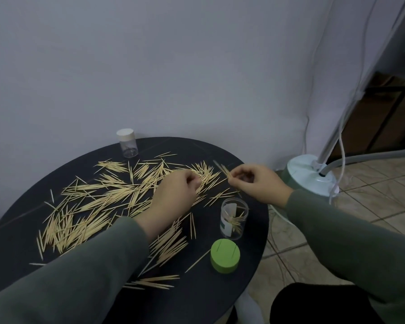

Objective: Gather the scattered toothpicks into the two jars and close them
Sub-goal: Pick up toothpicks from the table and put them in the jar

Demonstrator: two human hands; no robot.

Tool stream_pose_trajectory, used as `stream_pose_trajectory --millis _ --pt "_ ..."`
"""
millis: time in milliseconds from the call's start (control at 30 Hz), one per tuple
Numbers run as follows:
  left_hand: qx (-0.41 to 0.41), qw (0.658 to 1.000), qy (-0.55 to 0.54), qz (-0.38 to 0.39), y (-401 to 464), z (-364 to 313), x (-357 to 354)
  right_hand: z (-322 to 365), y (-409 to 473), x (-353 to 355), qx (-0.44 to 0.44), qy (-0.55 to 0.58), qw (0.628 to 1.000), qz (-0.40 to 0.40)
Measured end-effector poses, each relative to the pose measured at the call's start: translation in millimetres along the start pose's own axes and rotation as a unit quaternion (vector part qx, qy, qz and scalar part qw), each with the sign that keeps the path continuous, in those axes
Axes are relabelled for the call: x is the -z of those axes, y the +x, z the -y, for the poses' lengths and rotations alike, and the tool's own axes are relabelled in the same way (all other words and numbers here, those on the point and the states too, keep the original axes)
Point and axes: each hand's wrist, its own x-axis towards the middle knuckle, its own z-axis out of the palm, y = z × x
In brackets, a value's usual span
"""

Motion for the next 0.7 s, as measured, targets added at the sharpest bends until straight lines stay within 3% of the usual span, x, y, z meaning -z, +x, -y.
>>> stream_pose_trajectory --millis 100,267,433,700 --pt "0.006 0.981 -0.192 -0.011 -5 -15 6 9 -7 9 0.019 0.109 0.994 -0.005" --pt "0.030 0.908 -0.417 0.012 -22 -38 8 17 -20 18 0.058 0.240 0.968 0.033" --pt "0.057 0.869 -0.488 0.056 -34 -43 -3 15 -31 19 0.055 0.206 0.972 0.099" --pt "0.057 0.869 -0.481 0.100 -45 -33 -23 0 -31 18 0.038 0.184 0.972 0.141"
